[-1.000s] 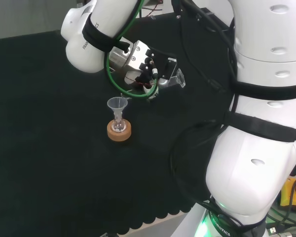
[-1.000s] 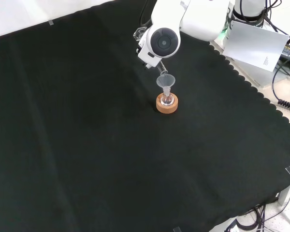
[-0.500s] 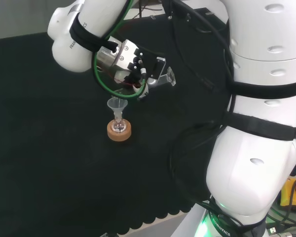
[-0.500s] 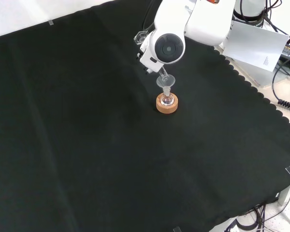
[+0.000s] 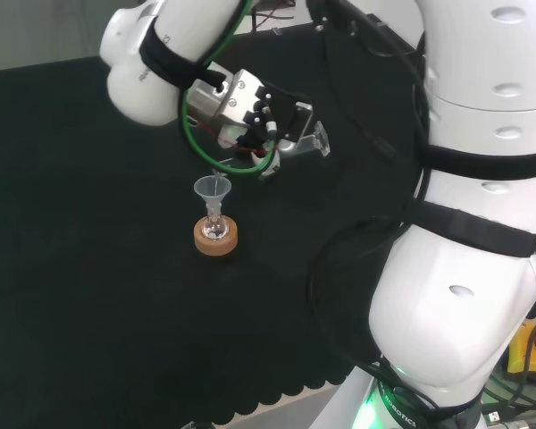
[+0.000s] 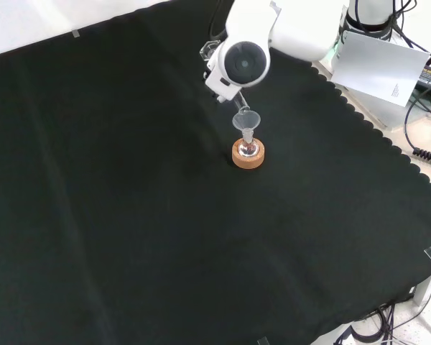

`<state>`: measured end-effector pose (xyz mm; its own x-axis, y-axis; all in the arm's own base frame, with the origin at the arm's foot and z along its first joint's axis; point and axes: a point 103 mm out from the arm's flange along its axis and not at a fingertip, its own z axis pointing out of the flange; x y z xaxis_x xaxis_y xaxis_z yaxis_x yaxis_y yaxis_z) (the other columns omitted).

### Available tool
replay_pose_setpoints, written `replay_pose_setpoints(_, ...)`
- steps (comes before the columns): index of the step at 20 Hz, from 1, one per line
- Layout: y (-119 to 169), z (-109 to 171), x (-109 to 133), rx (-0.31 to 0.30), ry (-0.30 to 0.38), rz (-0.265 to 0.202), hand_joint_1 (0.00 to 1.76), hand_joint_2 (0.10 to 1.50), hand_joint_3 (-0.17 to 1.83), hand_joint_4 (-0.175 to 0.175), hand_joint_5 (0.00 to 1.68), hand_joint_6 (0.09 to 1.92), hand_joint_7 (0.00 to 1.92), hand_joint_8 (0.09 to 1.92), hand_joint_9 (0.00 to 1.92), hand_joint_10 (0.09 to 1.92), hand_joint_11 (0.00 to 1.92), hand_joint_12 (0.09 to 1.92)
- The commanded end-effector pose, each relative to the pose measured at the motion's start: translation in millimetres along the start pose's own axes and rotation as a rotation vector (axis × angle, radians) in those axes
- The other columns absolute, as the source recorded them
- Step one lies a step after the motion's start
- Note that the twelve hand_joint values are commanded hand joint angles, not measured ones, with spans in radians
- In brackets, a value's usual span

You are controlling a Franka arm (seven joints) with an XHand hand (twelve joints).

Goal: Pour the water from the graduated cylinder into the round-bottom flask.

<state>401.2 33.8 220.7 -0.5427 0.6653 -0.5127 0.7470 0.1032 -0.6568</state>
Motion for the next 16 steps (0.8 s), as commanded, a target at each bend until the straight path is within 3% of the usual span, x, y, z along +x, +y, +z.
replay_pose_setpoints(1,-16.7,19.4,-22.9,-0.163,0.174,-0.023,1.14,1.15,0.0,-0.175,0.94,1.08,1.28,0.3,1.44,0.09,1.32,0.68)
replay_pose_setpoints(3,-19.4,20.6,-26.9,-0.236,0.307,-0.053,1.14,1.15,0.0,-0.175,0.94,1.08,1.28,0.3,1.43,0.09,1.32,0.68)
replay_pose_setpoints(8,-19.8,12.7,-32.6,-0.442,0.538,-0.085,1.14,1.15,0.0,-0.175,0.94,1.08,1.27,0.3,1.43,0.09,1.32,0.68)
replay_pose_setpoints(12,-12.3,5.9,-33.7,-0.544,0.64,-0.103,1.14,1.15,0.0,-0.175,0.94,1.08,1.27,0.3,1.43,0.09,1.31,0.68)
replay_pose_setpoints(16,-1.4,4.2,-35.6,-0.592,0.673,-0.098,1.14,1.15,0.0,-0.175,0.94,1.08,1.27,0.3,1.43,0.09,1.31,0.68)
